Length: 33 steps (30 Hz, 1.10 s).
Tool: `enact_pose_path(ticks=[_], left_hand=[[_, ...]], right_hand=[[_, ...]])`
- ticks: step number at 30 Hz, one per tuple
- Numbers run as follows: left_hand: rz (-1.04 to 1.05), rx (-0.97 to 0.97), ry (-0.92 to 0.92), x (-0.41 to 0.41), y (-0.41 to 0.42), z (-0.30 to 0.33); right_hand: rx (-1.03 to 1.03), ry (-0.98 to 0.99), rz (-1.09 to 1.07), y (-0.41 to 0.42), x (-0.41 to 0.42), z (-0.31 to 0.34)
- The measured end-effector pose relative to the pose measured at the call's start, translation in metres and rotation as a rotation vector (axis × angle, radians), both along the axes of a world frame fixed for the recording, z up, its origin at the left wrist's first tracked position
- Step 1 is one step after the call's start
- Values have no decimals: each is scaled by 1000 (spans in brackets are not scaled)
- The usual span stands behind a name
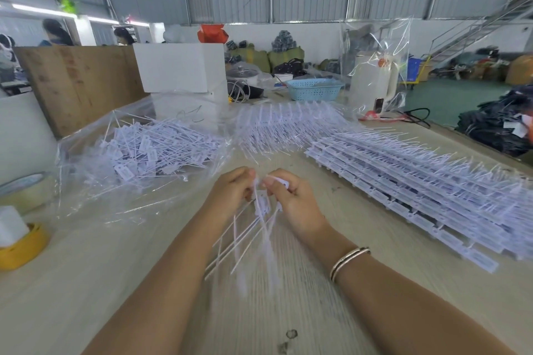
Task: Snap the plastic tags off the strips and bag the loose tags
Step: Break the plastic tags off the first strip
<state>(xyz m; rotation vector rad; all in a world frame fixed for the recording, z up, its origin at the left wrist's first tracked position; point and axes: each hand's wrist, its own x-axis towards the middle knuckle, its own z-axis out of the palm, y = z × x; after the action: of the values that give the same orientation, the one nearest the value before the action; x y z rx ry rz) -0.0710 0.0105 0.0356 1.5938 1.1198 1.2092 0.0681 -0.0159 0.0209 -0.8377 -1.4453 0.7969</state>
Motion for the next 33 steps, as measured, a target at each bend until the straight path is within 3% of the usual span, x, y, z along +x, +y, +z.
enact_pose_path(ticks=[3, 5, 9, 11, 15, 17, 19, 24, 28, 33], left_hand=[[72, 1, -85, -11, 8, 1], [71, 53, -85, -14, 10, 3], [28, 137, 40, -6, 3, 1], [55, 197, 157, -8, 1, -2], [109, 309, 384, -8, -3, -3], [75, 385, 473, -4, -6, -2], [32, 437, 486, -1, -7, -3], [27, 478, 501, 2, -5, -9], [100, 356, 391, -3, -2, -8], [128, 368, 479, -12, 0, -6]], right_hand=[[-9, 75, -33, -1, 6, 2], [-65, 22, -40, 0, 7, 2], [-169, -450, -260, 14, -4, -7], [-191, -570, -375, 18, -6, -11], [-129, -425, -388, 14, -4, -10], [-89, -461, -349, 10, -5, -8], [-74, -502, -331, 6, -6, -7], [-152, -244, -226, 3, -1, -3], [-147, -65, -202, 2, 0, -2], [-166, -30, 25, 4, 4, -2]])
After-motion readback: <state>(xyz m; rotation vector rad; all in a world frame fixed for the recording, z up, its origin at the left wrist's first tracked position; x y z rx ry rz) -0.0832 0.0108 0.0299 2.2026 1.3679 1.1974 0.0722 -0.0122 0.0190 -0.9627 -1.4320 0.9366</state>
